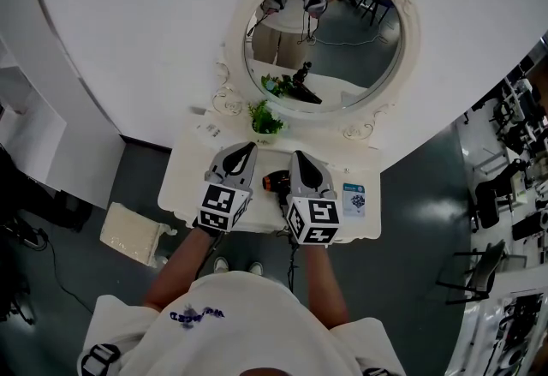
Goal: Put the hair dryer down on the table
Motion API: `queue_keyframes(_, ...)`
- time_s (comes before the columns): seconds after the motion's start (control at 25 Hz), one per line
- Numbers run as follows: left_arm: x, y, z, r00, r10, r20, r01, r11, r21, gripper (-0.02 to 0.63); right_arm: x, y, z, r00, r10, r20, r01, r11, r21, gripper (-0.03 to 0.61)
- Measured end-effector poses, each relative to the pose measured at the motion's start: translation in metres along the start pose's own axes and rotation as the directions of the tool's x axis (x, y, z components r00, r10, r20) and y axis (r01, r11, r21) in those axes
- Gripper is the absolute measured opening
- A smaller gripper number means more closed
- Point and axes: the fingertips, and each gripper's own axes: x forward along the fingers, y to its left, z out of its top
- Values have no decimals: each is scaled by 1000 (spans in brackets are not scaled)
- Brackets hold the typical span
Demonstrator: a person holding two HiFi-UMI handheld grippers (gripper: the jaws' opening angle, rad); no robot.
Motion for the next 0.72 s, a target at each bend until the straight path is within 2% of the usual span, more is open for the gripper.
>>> queue_keyframes(0.72, 1, -4, -1, 1000, -8, -10, 8, 1000, -4, 8, -1, -3, -7, 1000, 12, -23, -12, 1000, 0, 11)
